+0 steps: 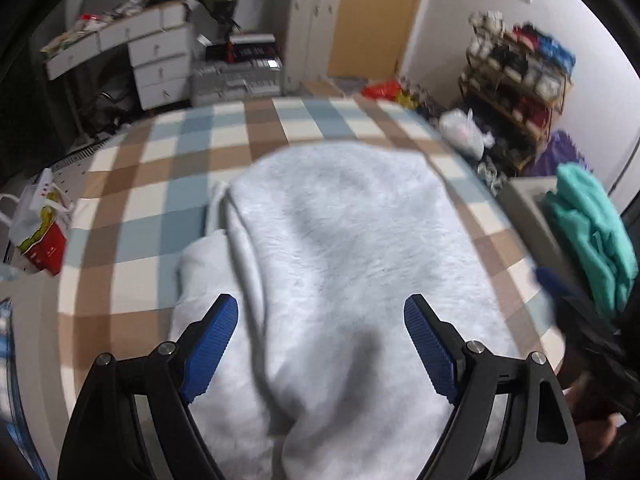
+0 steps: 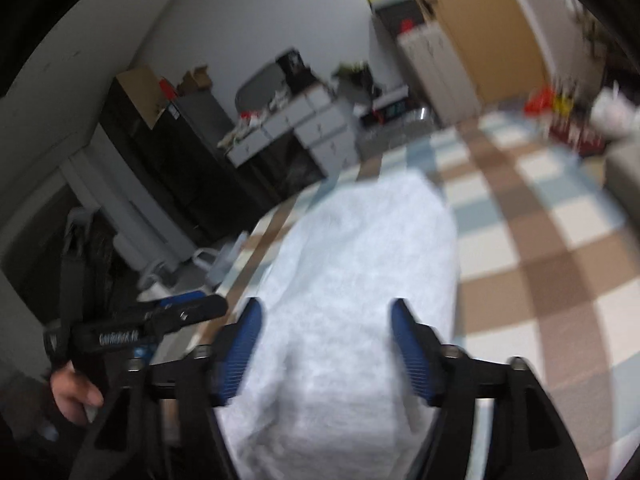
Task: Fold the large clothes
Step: 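Press the folded sweatshirt flat with both grippers open, then grasp the grey sweatshirt bundle with both grippers and lift it off the bed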
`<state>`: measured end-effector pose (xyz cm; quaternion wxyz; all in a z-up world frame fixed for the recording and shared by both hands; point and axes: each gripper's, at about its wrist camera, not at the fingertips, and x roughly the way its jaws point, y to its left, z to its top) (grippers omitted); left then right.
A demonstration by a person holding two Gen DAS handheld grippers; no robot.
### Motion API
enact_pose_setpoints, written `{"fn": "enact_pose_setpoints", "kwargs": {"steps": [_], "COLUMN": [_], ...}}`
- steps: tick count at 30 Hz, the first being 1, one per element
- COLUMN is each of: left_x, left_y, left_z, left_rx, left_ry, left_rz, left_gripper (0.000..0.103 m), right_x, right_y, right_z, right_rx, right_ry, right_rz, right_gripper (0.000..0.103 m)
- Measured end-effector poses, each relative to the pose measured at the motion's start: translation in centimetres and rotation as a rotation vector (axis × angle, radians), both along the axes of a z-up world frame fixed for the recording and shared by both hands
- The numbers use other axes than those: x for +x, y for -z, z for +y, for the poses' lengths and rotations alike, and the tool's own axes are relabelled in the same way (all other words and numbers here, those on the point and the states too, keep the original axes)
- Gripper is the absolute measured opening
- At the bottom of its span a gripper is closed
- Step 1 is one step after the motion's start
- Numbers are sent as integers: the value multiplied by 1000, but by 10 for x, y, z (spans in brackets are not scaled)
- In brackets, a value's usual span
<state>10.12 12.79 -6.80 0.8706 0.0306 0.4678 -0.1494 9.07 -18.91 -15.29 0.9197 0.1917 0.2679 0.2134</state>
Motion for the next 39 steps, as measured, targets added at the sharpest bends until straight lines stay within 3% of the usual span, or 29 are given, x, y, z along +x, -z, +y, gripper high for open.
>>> {"fn": "enact_pose_setpoints", "kwargs": {"steps": [2,4,6,11,13,15,18,19,21,23,25,27,31,36,39], "left_x": [16,26,34,33,26,14,3,4,10,15,18,17,23,23,25], "left_y": [32,55,61,53,38,18,3,5,19,37,49,54,60,48,52], "left_z": [-6,6,17,23,35,53,87,101,125,146,150,141,114,75,54], "left_rx": [45,-52,-120,-137,-203,-301,-218,-193,-212,-317,-390,-391,-516,-420,-349], "left_ry": [27,2,2,12,-5,1,-105,-147,-218,-245,-231,-187,-60,29,58], "left_rz": [112,187,234,252,253,199,89,88,148,249,312,328,410,378,366], "left_gripper": [83,91,92,92,91,91,92,92,92,92,92,92,91,93,101], "right_x": [-8,-9,-9,-1,0,-2,-5,-5,-1,10,18,19,22,24,23], "right_y": [-7,-10,-9,-1,3,5,4,4,7,18,27,30,35,43,42], "right_z": [2,4,5,9,8,6,3,2,-3,-6,-8,-10,-8,9,21], "right_rx": [-25,-54,-68,-117,-115,-92,-82,-74,-39,-1,8,28,36,-7,-77], "right_ry": [20,35,33,24,21,9,14,18,14,-4,2,1,-11,-73,-78], "right_rz": [-48,-60,-60,-27,-17,-20,-28,-27,11,99,181,200,242,295,285], "right_gripper": [85,86,89,93,97,99,103,103,103,103,103,103,103,103,103]}}
